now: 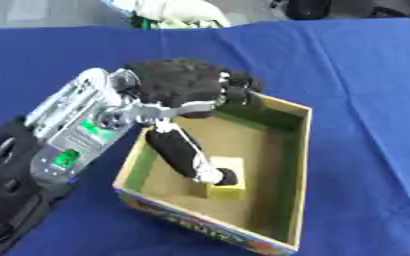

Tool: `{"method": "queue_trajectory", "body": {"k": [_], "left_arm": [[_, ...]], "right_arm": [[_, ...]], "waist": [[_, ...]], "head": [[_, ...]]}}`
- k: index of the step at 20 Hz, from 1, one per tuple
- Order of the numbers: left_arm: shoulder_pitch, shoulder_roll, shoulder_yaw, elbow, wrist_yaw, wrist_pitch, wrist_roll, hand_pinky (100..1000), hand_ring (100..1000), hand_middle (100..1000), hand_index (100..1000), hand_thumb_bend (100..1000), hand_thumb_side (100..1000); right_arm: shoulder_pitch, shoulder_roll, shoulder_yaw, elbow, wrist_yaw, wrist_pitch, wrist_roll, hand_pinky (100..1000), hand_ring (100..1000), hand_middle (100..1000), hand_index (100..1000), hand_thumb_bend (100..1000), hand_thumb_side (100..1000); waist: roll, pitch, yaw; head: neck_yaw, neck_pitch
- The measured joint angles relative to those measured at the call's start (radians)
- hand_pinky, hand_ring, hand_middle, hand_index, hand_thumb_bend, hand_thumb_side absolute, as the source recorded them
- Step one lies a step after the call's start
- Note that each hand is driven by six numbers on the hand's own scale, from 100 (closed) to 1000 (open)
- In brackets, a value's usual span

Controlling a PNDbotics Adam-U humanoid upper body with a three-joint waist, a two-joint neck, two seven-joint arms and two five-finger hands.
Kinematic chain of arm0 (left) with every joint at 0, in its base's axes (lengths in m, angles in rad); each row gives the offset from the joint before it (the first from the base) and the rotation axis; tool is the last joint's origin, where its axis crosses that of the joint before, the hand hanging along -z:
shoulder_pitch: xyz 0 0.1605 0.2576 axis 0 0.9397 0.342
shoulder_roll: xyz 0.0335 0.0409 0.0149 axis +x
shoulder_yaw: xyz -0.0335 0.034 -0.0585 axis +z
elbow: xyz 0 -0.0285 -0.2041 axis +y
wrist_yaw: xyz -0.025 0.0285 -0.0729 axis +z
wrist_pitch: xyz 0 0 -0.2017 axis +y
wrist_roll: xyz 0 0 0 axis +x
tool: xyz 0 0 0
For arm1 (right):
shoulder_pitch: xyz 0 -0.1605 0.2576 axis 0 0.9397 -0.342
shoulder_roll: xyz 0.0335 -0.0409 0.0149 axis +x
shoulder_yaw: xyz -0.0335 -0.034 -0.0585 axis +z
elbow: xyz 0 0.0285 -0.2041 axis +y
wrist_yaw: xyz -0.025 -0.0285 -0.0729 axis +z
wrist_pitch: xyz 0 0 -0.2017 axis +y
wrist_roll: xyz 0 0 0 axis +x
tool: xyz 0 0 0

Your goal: Pick up objects on the table and place them in the box.

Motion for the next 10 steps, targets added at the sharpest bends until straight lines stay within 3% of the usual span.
{"method": "queue_trajectory", "body": {"k": [3, 4, 5, 8, 10], "left_arm": [[0.002, 0.01, 0.061, -0.059, 0.056, 0.039, 0.044, 770, 883, 936, 876, 318, 535], [0.006, 0.015, 0.088, -0.078, 0.08, 0.053, 0.067, 754, 873, 921, 857, 229, 516], [0.014, 0.022, 0.118, -0.098, 0.105, 0.067, 0.098, 752, 872, 914, 854, 202, 497], [0.056, 0.055, 0.213, -0.15, 0.18, 0.093, 0.225, 767, 882, 918, 837, 165, 508], [0.101, 0.09, 0.268, -0.178, 0.229, 0.101, 0.316, 769, 883, 916, 811, 161, 575]], "right_arm": [[0.0, 0.0, 0.0, 0.0, 0.0, 0.0, -0.001, 587, 630, 549, 801, 100, 1000], [0.0, 0.0, -0.001, 0.0, 0.0, -0.001, -0.001, 588, 630, 549, 801, 100, 1000], [0.0, 0.0, -0.002, 0.0, 0.0, -0.001, -0.003, 588, 630, 550, 801, 100, 1000], [-0.002, -0.001, -0.006, 0.0, 0.0, -0.005, -0.009, 590, 631, 551, 801, 100, 1000], [-0.006, -0.003, -0.006, 0.0, 0.001, -0.012, -0.015, 592, 633, 552, 800, 100, 1000]], "waist": [[0.0, -0.001, 0.0], [0.0, -0.001, 0.001], [0.0, -0.002, 0.004], [0.0, -0.003, 0.01], [0.0, -0.003, 0.015]], "head": [[-0.003, -0.007], [-0.004, -0.007], [-0.007, -0.007], [-0.015, -0.007], [-0.022, -0.007]]}}
